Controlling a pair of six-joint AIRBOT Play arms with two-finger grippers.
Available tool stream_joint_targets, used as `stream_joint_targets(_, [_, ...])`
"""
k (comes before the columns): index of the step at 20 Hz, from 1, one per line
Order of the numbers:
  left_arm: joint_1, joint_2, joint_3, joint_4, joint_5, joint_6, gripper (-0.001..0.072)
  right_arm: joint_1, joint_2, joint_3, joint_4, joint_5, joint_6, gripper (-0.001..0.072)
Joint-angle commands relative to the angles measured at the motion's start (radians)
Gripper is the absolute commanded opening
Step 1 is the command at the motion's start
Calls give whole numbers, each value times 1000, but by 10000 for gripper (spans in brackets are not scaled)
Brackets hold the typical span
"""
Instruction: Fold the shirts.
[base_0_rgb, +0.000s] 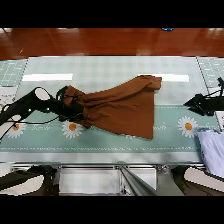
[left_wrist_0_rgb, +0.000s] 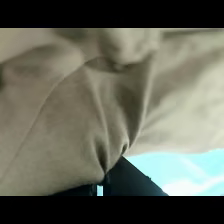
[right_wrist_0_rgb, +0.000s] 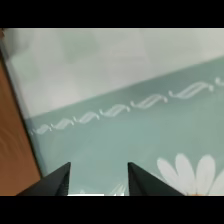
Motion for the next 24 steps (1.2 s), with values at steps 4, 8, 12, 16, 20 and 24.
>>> stream_joint_targets(4, [19,5,74,-8,-124,48,19,19,1,-172,116,107,-10,409])
stream_joint_targets(8, [19,5,74,-8,-130,47,19,215,1,-201,46,126,12,409])
stream_joint_targets(12, [19,5,74,-8,-127,47,20,399,-31,-201,42,90,44,409])
stream_joint_targets(16, [19,5,74,-8,-126,48,19,539,-83,-199,104,3,56,409])
stream_joint_targets(20, [19,6,74,-21,-95,55,20,632,-121,-140,219,-55,38,383])
stream_joint_targets(24, [20,36,74,-85,-53,66,19,687,-133,-53,220,-70,-49,22])
